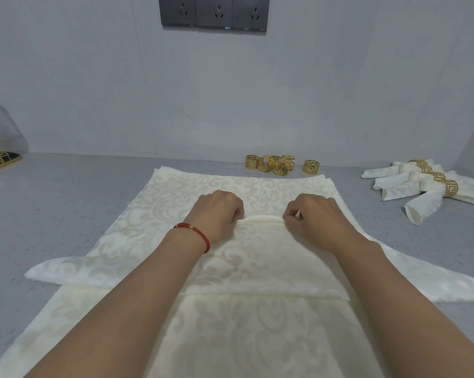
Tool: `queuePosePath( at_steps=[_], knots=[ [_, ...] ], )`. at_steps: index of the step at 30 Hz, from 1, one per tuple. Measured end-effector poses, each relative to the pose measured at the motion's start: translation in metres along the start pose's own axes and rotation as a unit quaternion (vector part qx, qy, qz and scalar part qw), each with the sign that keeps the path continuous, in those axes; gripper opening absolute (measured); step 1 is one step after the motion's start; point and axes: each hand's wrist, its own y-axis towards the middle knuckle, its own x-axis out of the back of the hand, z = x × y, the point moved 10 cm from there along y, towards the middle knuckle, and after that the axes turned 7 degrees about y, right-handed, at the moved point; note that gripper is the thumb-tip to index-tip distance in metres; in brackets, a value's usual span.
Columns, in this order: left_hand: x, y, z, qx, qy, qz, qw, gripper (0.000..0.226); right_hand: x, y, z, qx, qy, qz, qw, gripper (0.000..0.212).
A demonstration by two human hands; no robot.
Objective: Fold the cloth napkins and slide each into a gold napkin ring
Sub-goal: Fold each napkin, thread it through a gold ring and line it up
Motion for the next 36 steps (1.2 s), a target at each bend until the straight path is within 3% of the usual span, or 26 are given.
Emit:
queuePosePath(
  at_steps=[3,7,10,15,20,25,28,31,36],
  knots=[
    [-0.001,-0.003,0.007,0.022,-0.049,-0.008,0.999,0.029,0.0,-0.003,-0.009,-0.021,0.042,-0.017,0.999,0.016],
    [-0.003,-0.005,0.004,-0.004,0.005,-0.019,1.0,0.018,-0.002,-0.003,-0.007,-0.013,0.03,0.007,0.999,0.011],
    [0.007,-0.006,-0.002,-0.006,0.069,-0.072,0.995,0.022,0.007,-0.001,0.002,0.016,-0.001,-0.037,0.999,0.017],
    [0.004,-0.008,-0.011,-0.003,0.107,0.003,0.994,0.031,-0.001,0.0,0.005,0.015,-0.008,0.04,0.999,0.021],
    [0.005,-0.009,-0.002,0.038,0.033,0.018,0.999,0.028,0.002,-0.007,-0.007,-0.014,0.094,0.04,0.995,0.018],
    [-0.002,-0.007,0.011,0.059,-0.026,0.019,0.998,0.019,0.002,-0.007,-0.014,-0.001,0.089,0.045,0.995,0.016],
    [0.005,-0.008,0.005,0.046,0.036,-0.019,0.998,0.01,0.009,-0.005,-0.008,0.018,0.051,0.021,0.998,0.01],
    [0.01,-0.011,-0.005,0.01,0.081,-0.072,0.994,0.023,0.013,-0.001,0.0,0.03,0.004,-0.021,0.999,0.017],
    [0.003,-0.008,-0.009,0.014,0.087,0.006,0.996,0.025,0.003,-0.002,-0.007,-0.01,0.017,0.049,0.999,0.024]
  ],
)
